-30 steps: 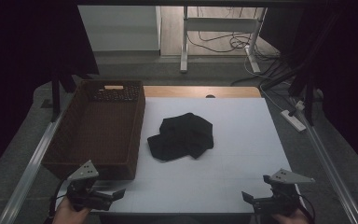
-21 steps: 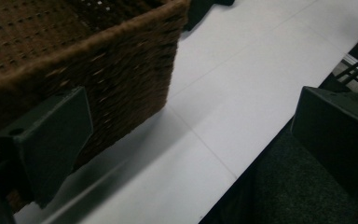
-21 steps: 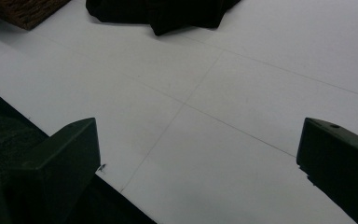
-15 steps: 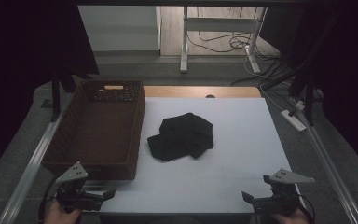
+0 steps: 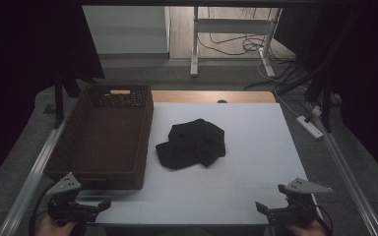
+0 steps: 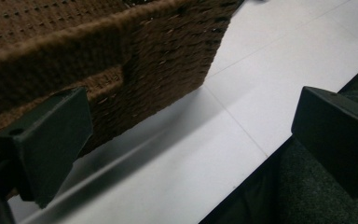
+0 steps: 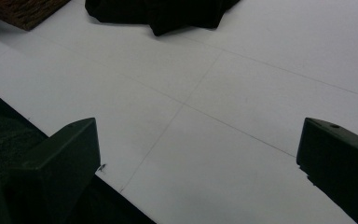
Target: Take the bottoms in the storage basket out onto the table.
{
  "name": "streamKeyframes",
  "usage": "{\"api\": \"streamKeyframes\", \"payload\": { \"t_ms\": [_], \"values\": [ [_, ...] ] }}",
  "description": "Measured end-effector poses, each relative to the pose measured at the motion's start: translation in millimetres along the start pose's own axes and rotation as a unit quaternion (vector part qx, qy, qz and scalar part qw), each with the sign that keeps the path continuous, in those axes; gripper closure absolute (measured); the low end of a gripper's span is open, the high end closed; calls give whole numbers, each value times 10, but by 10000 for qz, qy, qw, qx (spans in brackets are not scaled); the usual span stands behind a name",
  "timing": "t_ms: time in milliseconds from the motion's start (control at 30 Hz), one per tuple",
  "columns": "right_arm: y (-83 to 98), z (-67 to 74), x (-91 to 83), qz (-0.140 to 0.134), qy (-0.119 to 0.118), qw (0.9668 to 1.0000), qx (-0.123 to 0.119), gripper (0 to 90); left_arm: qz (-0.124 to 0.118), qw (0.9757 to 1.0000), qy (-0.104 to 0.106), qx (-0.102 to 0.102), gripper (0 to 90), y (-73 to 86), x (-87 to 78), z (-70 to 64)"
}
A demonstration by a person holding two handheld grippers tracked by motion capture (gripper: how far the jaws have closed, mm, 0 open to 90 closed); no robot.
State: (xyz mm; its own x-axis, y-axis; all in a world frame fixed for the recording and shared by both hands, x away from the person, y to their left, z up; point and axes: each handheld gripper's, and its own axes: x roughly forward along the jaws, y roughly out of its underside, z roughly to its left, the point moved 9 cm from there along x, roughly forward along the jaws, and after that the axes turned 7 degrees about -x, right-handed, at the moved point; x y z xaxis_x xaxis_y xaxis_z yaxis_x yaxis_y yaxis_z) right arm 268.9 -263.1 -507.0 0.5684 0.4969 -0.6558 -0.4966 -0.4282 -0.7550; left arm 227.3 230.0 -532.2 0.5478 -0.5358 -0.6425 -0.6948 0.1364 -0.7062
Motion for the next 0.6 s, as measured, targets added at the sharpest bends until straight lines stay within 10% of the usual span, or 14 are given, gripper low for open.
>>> {"api": "streamKeyframes", "payload": {
  "t_ms": [600],
  "values": [
    [-7,3,3,-2,-3,10000,-17,0,-65,9998,-172,-86,0,77,-126,171]
  ]
}}
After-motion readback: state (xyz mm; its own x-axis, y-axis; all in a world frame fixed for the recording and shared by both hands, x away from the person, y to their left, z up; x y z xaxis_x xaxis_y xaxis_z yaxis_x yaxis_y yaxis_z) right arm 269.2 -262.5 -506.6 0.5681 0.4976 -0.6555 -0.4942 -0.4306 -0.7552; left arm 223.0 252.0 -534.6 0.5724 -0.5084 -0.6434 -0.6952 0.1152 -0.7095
